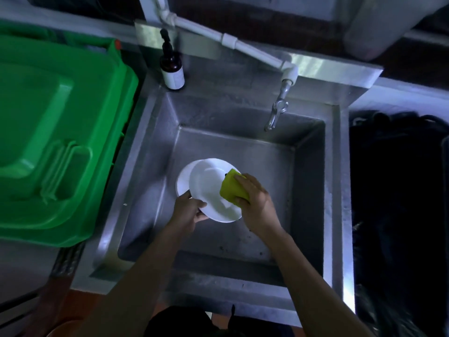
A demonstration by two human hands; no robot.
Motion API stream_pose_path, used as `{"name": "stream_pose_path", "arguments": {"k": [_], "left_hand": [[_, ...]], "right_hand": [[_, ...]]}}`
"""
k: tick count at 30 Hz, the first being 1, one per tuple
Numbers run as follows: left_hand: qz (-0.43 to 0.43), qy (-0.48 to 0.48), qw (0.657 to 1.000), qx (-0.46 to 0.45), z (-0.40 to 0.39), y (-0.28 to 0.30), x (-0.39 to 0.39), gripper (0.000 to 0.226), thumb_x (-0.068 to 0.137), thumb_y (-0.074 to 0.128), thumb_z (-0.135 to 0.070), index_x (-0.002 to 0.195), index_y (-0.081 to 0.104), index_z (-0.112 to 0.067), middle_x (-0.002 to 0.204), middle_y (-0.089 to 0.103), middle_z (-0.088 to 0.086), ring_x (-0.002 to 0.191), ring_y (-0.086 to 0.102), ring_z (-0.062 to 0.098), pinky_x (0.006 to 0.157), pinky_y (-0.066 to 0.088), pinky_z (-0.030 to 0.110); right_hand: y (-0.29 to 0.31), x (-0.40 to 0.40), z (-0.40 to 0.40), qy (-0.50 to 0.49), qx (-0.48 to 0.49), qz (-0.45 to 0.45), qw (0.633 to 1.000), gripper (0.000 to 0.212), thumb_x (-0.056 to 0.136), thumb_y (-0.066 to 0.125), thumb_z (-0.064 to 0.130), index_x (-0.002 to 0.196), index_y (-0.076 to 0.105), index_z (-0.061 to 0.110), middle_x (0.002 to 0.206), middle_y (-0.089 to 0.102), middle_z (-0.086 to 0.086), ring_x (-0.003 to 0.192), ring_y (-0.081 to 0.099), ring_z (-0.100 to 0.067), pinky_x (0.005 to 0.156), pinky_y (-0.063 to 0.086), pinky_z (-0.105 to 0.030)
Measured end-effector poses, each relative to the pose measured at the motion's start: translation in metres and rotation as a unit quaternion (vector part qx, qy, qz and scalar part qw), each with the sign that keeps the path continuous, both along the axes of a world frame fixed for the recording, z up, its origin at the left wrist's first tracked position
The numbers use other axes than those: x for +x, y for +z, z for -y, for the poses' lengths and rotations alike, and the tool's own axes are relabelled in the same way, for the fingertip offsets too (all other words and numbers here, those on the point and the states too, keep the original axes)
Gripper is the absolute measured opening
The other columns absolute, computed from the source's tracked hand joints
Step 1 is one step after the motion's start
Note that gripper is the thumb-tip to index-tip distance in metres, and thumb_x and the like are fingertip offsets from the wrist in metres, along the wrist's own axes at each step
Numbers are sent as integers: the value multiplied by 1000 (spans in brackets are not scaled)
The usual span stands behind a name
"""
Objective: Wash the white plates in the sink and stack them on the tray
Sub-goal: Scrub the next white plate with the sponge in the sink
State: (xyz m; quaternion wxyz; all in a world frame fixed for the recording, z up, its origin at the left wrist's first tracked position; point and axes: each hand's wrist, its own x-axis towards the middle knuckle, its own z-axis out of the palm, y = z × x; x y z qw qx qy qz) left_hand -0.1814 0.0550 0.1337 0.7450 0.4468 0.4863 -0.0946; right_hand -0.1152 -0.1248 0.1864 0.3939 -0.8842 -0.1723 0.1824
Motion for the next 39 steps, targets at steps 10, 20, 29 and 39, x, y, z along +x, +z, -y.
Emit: {"name": "stream_pose_path", "arguments": {"k": [10, 20, 29, 39], "left_hand": [[99, -83, 991, -39, 16, 63, 17, 47, 78, 49, 18, 103, 73, -15, 99, 75, 15, 90, 71, 33, 80, 61, 52], [157, -120, 978, -70, 20, 78, 17, 44, 80, 49, 17, 99, 74, -13, 94, 73, 16, 84, 71, 30, 75, 60, 48], [179, -182, 964, -72, 22, 88, 7, 41, 63, 58, 1, 100, 73, -9, 92, 70, 15, 83, 69, 25, 67, 57, 39], [157, -144, 976, -47, 23, 94, -2, 54, 58, 61, 0, 108, 74, -16, 106, 76, 9, 87, 74, 23, 65, 58, 40]], "right_hand": [[49, -3, -22, -8, -13, 68, 998, 56, 89, 64, 14, 143, 52, 20, 152, 44, -4, 132, 47, -29, 109, 37, -39], [35, -13, 1, 60, -45, 229, 971, 44, 103, 46, 21, 147, 47, 22, 160, 31, -10, 145, 32, -31, 115, 32, -45], [54, 4, -5, 136, -23, 233, 963, 46, 102, 51, 16, 148, 46, 14, 159, 33, -9, 146, 32, -29, 116, 30, -47], [66, 41, -13, 95, -41, 255, 961, 48, 103, 51, 14, 150, 42, 14, 159, 32, -13, 145, 32, -34, 117, 27, -47]]}}
